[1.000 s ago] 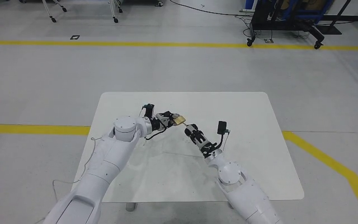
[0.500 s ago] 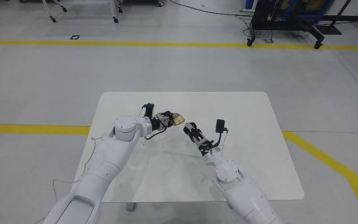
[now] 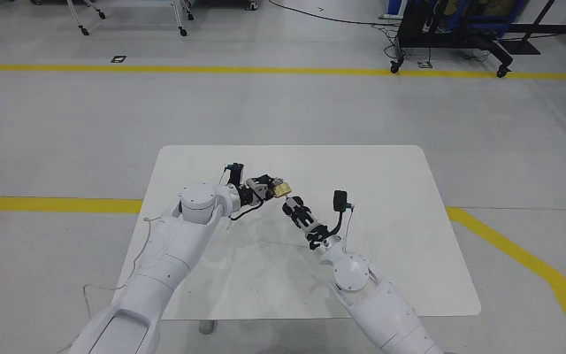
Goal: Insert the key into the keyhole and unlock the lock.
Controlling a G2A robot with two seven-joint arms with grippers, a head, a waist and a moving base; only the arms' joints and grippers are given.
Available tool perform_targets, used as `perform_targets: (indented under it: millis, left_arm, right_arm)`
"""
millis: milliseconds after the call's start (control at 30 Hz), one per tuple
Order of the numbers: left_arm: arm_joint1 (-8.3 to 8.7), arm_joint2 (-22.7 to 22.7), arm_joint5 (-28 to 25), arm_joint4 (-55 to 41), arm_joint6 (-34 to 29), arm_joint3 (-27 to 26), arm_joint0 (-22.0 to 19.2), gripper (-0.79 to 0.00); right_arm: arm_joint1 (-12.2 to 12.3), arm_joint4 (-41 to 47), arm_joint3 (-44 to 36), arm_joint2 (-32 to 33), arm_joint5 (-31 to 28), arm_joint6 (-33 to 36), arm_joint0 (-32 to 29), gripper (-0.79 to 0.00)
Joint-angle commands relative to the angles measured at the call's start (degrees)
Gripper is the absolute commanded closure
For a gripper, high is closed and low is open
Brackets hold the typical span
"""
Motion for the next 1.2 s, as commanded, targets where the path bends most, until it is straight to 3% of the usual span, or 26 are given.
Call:
perform_targets:
  millis: [0,433,800,1167]
  left_arm:
    - [0.0,-0.04,-0.02,-0.01,-0.03,-0.01,0.02,0.0]
    - [0.1,-0.07,-0.42,0.83,-1.19,0.04,-0.14,0.0]
    - [0.26,0.68,-1.33,3.46,-2.18,-1.24,0.05,0.0]
    - [0.42,1.4,-3.08,6.44,-2.59,-2.44,0.25,0.0]
  right_arm:
    - [-0.06,0.1,0.01,0.02,-0.04,0.13,0.0,0.0]
    - [-0.24,2.55,0.38,1.77,-0.08,2.63,0.53,0.0]
    - [0.92,3.0,-0.94,5.65,2.06,11.38,-0.37,0.0]
    - [1.28,2.37,-2.0,6.78,4.07,13.05,-1.06,0.0]
